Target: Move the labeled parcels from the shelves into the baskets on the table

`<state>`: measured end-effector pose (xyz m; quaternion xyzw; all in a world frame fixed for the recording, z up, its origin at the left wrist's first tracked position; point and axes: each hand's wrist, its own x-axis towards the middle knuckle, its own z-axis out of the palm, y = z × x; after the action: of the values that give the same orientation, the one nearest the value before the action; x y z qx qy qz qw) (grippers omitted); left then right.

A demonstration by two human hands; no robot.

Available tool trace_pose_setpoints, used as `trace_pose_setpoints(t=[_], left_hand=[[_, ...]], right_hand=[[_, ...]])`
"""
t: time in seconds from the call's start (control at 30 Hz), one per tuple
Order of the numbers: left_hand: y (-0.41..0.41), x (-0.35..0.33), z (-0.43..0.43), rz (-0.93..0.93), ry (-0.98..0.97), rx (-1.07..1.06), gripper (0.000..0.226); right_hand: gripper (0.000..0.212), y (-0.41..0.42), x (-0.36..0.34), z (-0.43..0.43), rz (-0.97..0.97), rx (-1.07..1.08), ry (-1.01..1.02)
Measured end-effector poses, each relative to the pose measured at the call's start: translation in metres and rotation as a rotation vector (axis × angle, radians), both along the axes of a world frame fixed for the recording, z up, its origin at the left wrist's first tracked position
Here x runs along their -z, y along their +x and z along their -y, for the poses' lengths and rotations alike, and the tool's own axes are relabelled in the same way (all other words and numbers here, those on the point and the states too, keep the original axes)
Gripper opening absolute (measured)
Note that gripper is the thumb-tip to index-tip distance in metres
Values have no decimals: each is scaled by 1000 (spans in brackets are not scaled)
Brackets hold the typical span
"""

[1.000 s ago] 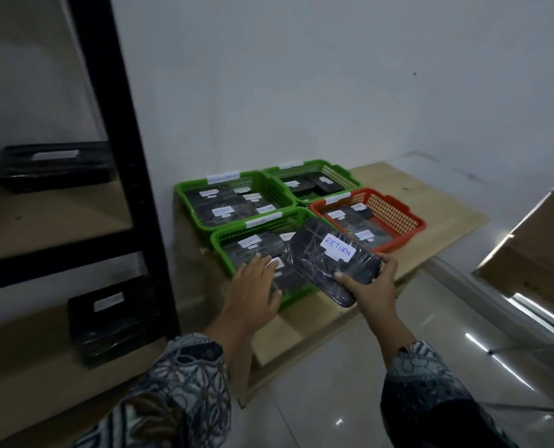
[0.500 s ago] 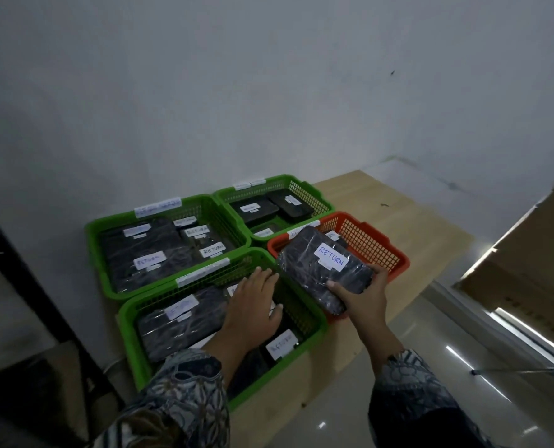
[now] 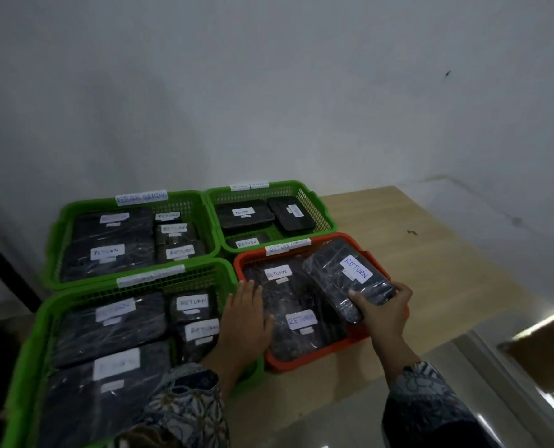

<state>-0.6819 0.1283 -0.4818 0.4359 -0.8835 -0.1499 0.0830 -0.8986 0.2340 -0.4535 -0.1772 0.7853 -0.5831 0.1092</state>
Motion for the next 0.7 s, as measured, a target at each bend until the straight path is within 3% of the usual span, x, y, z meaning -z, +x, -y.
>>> trace_pose_setpoints(t=[0.23, 0.7], left_hand=[[-25, 8, -18, 86, -47, -183, 72], [-34, 20, -21, 122, -79, -221, 68]], right_hand=[[78, -54, 10, -10, -3, -14, 108], [81, -67, 0, -4, -36, -105, 519]])
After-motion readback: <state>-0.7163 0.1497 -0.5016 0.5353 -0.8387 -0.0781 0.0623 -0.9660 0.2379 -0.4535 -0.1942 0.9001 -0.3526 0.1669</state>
